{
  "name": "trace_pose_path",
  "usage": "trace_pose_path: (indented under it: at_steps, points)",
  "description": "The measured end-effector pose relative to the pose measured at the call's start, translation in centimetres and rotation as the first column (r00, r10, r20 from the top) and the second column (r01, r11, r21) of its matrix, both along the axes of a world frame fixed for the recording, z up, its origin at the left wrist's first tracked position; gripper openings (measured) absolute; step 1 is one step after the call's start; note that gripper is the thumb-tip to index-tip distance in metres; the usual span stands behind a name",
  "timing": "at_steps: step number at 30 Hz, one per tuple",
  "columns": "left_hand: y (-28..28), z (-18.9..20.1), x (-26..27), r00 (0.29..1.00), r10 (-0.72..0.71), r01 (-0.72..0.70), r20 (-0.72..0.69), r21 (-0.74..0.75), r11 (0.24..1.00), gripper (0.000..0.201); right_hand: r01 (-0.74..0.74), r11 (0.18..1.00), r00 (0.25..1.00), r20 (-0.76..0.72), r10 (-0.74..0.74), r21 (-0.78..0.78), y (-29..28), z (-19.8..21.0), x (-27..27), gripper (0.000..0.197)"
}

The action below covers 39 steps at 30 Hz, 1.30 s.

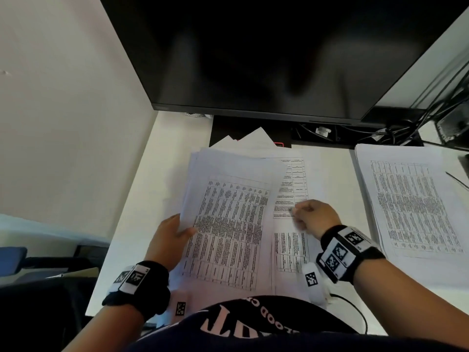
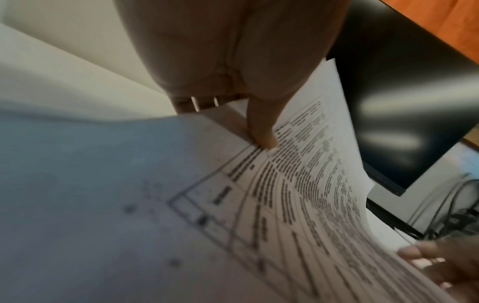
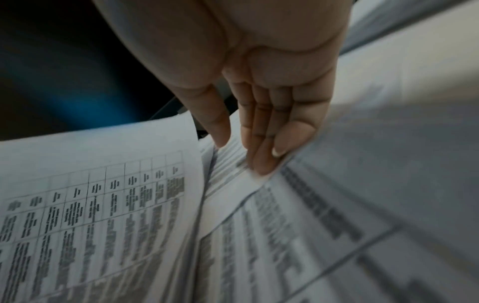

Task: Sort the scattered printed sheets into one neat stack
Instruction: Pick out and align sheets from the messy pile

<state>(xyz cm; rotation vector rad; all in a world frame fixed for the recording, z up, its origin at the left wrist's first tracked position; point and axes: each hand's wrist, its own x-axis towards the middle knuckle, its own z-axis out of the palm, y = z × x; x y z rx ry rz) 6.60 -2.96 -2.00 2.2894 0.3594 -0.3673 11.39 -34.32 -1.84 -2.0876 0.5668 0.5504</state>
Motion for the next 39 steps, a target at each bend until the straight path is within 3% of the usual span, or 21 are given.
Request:
trace_pose_path:
  at_steps: [3, 6, 9, 12, 15, 18, 20, 21, 23, 25, 26, 28, 31, 33, 36, 39]
  points:
    - [-0.4, 0.2, -0.8, 0.995, -0.098, 0.098, 0.0, -0.035, 0.995, 0.017, 0.063, 0.978, 0.994, -0.098, -0.044, 0.198, 1.7, -0.2, 0.3, 0.011]
    - [-0.1, -0.1, -1.5, 0.987, -0.155, 0.153, -0.048, -0.043, 0.987, 0.032, -0.01, 0.981, 0.992, -0.12, 0.034, 0.194, 2.8, -0.2, 0.4, 0.016]
    - [0.4, -0.4, -1.9, 0.983, -0.165, 0.16, -0.076, -0.077, 0.984, 0.03, -0.132, 0.974, 0.977, -0.143, 0.159, 0.183, 3.3, 0.1, 0.3, 0.022]
    - [0.6, -0.4, -1.9, 0.983, -0.18, 0.178, -0.022, -0.082, 0.981, 0.03, -0.144, 0.972, 0.973, -0.154, 0.174, 0.184, 3.6, 0.1, 0.1, 0.019]
    - [0.5, -0.2, -1.4, 0.995, -0.093, 0.095, 0.047, -0.041, 0.995, 0.054, -0.1, 0.972, 0.984, -0.127, 0.129, 0.212, 3.6, 0.0, -0.3, 0.012]
    - [0.3, 0.1, -0.6, 0.991, 0.1, -0.09, 0.091, -0.109, 0.99, 0.076, -0.103, 0.963, 0.991, -0.062, 0.122, 0.25, 3.2, 0.2, -0.8, 0.008]
    - [-0.1, 0.5, 0.1, 0.984, 0.149, -0.129, 0.099, -0.185, 0.974, 0.084, -0.148, 0.96, 0.987, -0.027, 0.159, 0.239, 2.9, 0.4, -1.1, 0.01]
    - [-0.5, 0.7, 0.3, 0.981, 0.17, -0.144, 0.094, -0.228, 0.963, 0.081, -0.181, 0.958, 0.982, -0.017, 0.19, 0.223, 2.7, 0.6, -1.1, 0.015]
    - [-1.2, 1.3, 0.6, 0.982, 0.174, -0.147, 0.078, -0.27, 0.951, 0.057, -0.201, 0.954, 0.978, -0.004, 0.207, 0.221, 2.5, 0.9, -1.2, 0.019]
    - [-1.7, 1.8, 0.7, 0.991, 0.125, -0.106, 0.056, -0.267, 0.958, 0.027, -0.181, 0.961, 0.983, 0.015, 0.182, 0.21, 2.0, 1.4, -1.0, 0.013]
    - [-1.8, 1.8, 0.8, 0.993, 0.106, -0.088, 0.051, -0.268, 0.959, 0.021, -0.153, 0.974, 0.988, 0.03, 0.15, 0.166, 1.4, 1.4, -0.8, 0.009]
    - [-2.0, 1.8, 0.7, 0.994, 0.096, -0.077, 0.054, -0.279, 0.957, 0.018, -0.002, 0.999, 0.992, 0.127, -0.004, 0.048, -0.2, 1.2, 0.2, 0.024]
    - [-2.1, 1.7, 0.4, 0.994, 0.091, -0.072, 0.056, -0.285, 0.956, 0.021, 0.236, 0.962, 0.952, 0.231, -0.201, -0.139, -2.7, 1.1, 1.6, 0.045]
    - [-2.1, 1.8, 0.2, 0.995, 0.086, -0.068, 0.05, -0.286, 0.956, 0.023, 0.171, 0.959, 0.98, 0.139, -0.142, -0.228, -3.6, 0.4, 2.2, 0.045]
    - [-2.0, 2.1, 0.2, 0.998, 0.048, -0.034, 0.044, -0.285, 0.958, 0.018, 0.127, 0.957, 0.99, 0.088, -0.107, -0.262, -4.1, -0.4, 2.7, 0.018]
    - [-1.9, 2.6, 0.5, 0.999, -0.026, 0.037, 0.046, -0.265, 0.963, 0.01, 0.126, 0.963, 0.991, 0.073, -0.112, -0.237, -4.3, -0.4, 3.2, 0.021]
